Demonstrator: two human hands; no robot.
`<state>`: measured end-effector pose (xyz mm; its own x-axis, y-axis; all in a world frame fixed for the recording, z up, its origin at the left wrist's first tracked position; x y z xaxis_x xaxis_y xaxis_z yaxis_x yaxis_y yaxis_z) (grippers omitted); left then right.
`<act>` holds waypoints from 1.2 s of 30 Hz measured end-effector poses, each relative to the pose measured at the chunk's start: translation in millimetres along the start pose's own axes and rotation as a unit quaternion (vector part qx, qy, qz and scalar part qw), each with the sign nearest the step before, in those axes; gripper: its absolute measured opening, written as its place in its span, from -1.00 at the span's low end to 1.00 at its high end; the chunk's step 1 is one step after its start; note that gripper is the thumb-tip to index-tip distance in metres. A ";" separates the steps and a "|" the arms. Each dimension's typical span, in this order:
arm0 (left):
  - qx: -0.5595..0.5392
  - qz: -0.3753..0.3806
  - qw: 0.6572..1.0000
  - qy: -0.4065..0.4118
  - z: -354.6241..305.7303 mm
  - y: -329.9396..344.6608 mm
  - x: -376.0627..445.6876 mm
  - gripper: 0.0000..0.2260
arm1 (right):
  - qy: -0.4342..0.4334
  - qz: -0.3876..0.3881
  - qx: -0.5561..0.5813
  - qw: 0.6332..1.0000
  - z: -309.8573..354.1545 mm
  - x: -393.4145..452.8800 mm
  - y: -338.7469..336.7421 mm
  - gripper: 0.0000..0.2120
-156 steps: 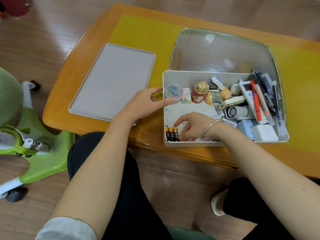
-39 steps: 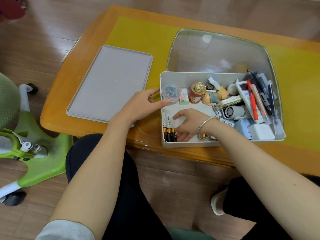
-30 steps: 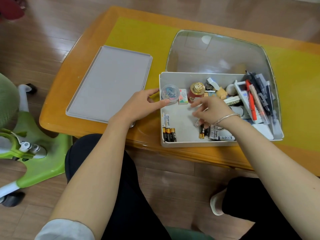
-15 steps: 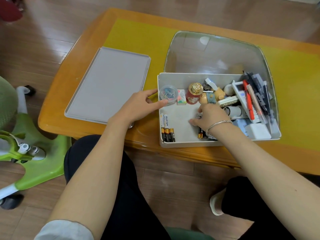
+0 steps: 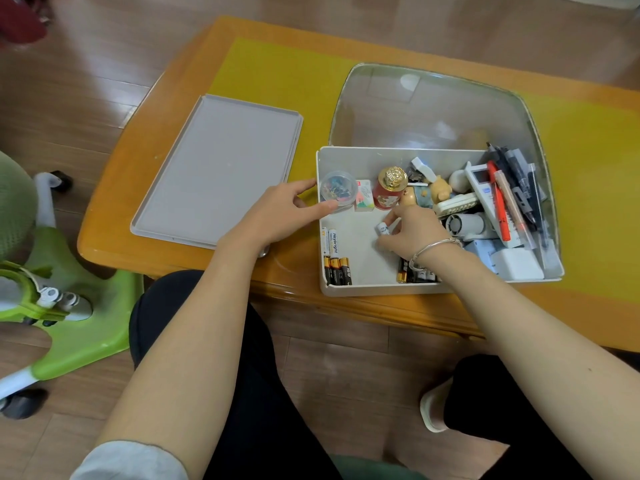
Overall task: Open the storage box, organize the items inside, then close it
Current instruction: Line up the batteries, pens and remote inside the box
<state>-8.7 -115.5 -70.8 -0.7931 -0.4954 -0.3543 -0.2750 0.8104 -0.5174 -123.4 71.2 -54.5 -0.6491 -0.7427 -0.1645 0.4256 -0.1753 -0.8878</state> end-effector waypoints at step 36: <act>0.002 -0.007 1.000 0.010 1.6 0.1 2.6 -0.08 | -0.078 0.097 0.115 0.986 43.5 6.9 28.5 -0.67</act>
<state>-10.0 -117.2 -73.0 -0.7995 -0.5007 -0.3318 -0.2842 0.8020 -0.5254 -88.3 33.0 -62.2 -0.4445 -0.8638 -0.2371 0.6755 -0.1495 -0.7220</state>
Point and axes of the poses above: each hand's wrist, its own x-axis towards the middle knuckle, its own y-axis out of the palm, z = x × y, the point moved 4 cm from there along x, towards the middle knuckle, and after that the axes turned 13 degrees about -y, right-handed, at the moved point
